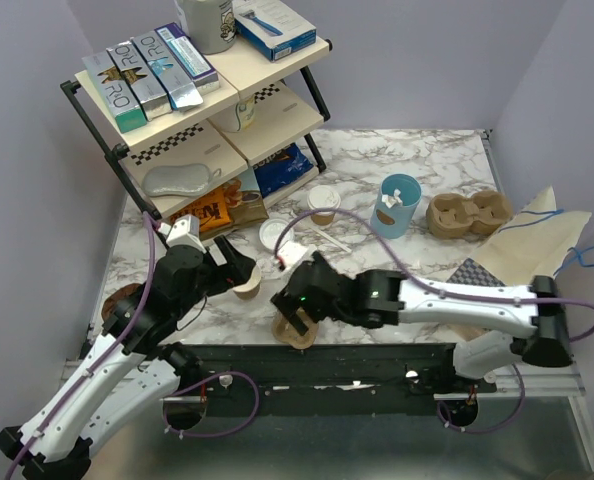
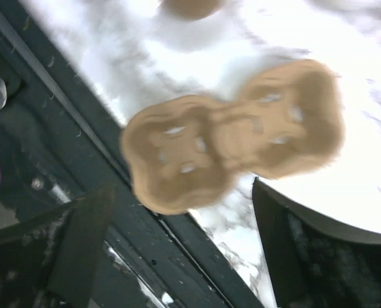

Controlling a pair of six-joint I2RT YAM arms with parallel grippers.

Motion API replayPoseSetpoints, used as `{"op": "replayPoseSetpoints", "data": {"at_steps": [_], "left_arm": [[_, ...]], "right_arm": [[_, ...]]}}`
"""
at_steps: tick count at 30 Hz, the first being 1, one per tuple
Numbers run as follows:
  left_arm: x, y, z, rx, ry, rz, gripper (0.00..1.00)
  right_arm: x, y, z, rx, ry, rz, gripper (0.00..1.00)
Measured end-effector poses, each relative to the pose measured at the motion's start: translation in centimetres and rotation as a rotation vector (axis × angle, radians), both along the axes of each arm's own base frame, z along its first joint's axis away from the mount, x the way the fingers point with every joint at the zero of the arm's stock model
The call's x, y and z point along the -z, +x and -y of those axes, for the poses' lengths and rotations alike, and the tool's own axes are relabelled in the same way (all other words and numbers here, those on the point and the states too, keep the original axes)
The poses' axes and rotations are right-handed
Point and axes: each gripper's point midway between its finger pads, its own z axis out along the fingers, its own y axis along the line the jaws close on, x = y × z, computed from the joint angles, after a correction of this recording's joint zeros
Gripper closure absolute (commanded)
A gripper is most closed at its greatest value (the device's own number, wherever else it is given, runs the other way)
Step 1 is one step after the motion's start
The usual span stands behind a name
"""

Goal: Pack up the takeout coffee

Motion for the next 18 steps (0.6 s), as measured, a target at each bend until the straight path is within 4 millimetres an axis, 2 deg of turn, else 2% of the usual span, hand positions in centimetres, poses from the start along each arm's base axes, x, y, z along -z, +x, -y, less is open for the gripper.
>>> {"op": "replayPoseSetpoints", "data": {"at_steps": [3, 5, 6, 7, 9, 11, 13, 15, 18], "left_arm": [[-0.1, 0.2, 0.2, 0.003, -0.003, 0.004, 0.01], [-0.1, 0.3, 0.4, 0.011, -0.003, 0.004, 0.01], [-0.1, 0.4, 0.5, 0.015, -0.002, 0.004, 0.01], [-0.1, 0.5, 0.7, 0.019, -0.002, 0.004, 0.01], [0.0, 0.6, 0.9, 0.026, -0.001, 0.001, 0.01], [0.1, 0.7, 1.2, 0.035, 0.003, -0.002, 0.01], [0.1, 0.9, 1.5, 0.046, 0.003, -0.002, 0.01], [0.2, 1.1, 1.9, 0.061, 0.003, -0.003, 0.01], [0.3, 1.4, 2.5, 0.080, 0.001, -0.006, 0.01]], "right_arm": [[-5.3, 3.2, 3.5, 0.196, 0.123, 0.076, 0.00], [-9.0, 6.4, 7.1, 0.360, 0.211, 0.129, 0.00], [-11.2, 8.6, 9.9, 0.478, 0.262, 0.176, 0.00], [-13.0, 9.9, 12.1, 0.562, 0.300, 0.218, 0.00], [-17.2, 11.7, 17.8, 0.749, 0.365, 0.334, 0.00], [-21.2, 11.5, 22.1, 0.879, 0.437, 0.424, 0.00], [-24.3, 10.7, 26.2, 1.000, 0.504, 0.494, 0.01], [-25.9, 9.4, 30.1, 1.099, 0.552, 0.550, 0.05], [-26.7, 7.0, 35.0, 1.208, 0.609, 0.601, 0.06]]}}
